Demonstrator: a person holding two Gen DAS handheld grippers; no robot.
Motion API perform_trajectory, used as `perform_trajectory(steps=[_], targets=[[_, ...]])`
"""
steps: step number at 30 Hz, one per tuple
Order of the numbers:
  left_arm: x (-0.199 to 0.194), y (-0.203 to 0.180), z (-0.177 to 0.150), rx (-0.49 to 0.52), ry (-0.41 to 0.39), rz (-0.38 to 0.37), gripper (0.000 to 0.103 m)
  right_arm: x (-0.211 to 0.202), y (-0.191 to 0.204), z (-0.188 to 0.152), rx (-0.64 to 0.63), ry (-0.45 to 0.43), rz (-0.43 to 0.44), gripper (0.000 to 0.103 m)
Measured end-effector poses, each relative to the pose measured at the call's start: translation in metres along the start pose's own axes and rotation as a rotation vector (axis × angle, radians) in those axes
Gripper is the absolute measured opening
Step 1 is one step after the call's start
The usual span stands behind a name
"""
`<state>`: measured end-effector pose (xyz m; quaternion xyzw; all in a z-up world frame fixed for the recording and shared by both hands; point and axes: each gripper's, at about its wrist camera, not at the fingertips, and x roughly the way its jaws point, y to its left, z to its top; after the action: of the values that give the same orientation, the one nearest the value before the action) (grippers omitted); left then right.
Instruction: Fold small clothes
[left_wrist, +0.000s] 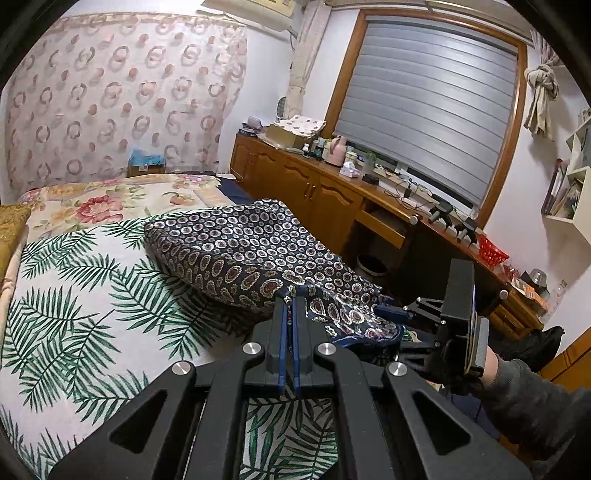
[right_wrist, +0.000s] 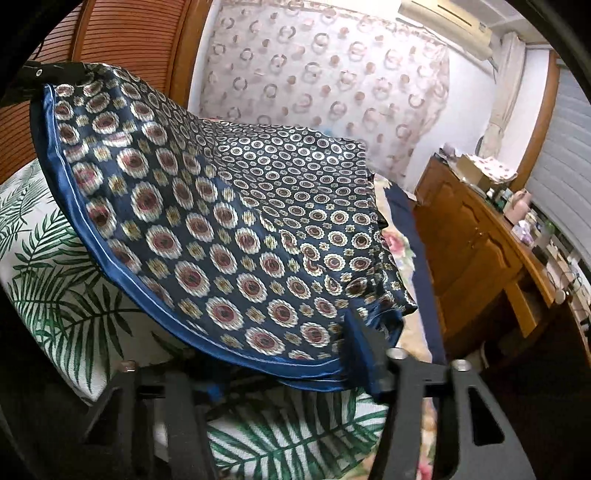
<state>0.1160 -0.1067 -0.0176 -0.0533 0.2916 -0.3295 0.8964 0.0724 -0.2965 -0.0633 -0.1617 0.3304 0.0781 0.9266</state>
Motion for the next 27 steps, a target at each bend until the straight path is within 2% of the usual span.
perform_trajectory(steps=[1, 2, 4, 12, 16, 20, 23, 24, 27], targets=[[-0.002, 0.001, -0.001, -0.002, -0.002, 0.001, 0.003, -0.002, 0.001, 0.000, -0.003, -0.005, -0.005, 0.019], [-0.006, 0.002, -0.003, -0.003, -0.005, 0.003, 0.003, -0.003, 0.002, 0.001, -0.003, -0.009, -0.004, 0.011], [-0.013, 0.003, -0.005, -0.003, -0.015, 0.010, 0.003, -0.011, 0.002, 0.006, 0.005, -0.033, 0.012, 0.005], [-0.065, 0.005, 0.002, -0.009, -0.099, 0.009, 0.003, -0.077, 0.012, 0.030, -0.030, -0.157, 0.082, 0.004], [-0.076, 0.010, 0.005, -0.018, -0.101, 0.029, 0.003, -0.108, 0.020, 0.045, -0.059, -0.203, 0.122, 0.004], [-0.060, 0.028, 0.007, -0.037, -0.069, 0.074, 0.003, -0.097, 0.016, 0.058, -0.104, -0.206, 0.115, 0.004], [-0.041, 0.044, 0.011, -0.055, -0.040, 0.093, 0.003, -0.072, 0.016, 0.072, -0.110, -0.181, 0.120, 0.004], [-0.035, 0.052, 0.014, -0.065, -0.031, 0.104, 0.003, -0.058, 0.004, 0.072, -0.108, -0.171, 0.124, 0.004], [-0.018, 0.072, 0.025, -0.095, -0.020, 0.119, 0.003, -0.031, -0.005, 0.097, -0.116, -0.149, 0.132, 0.004]])
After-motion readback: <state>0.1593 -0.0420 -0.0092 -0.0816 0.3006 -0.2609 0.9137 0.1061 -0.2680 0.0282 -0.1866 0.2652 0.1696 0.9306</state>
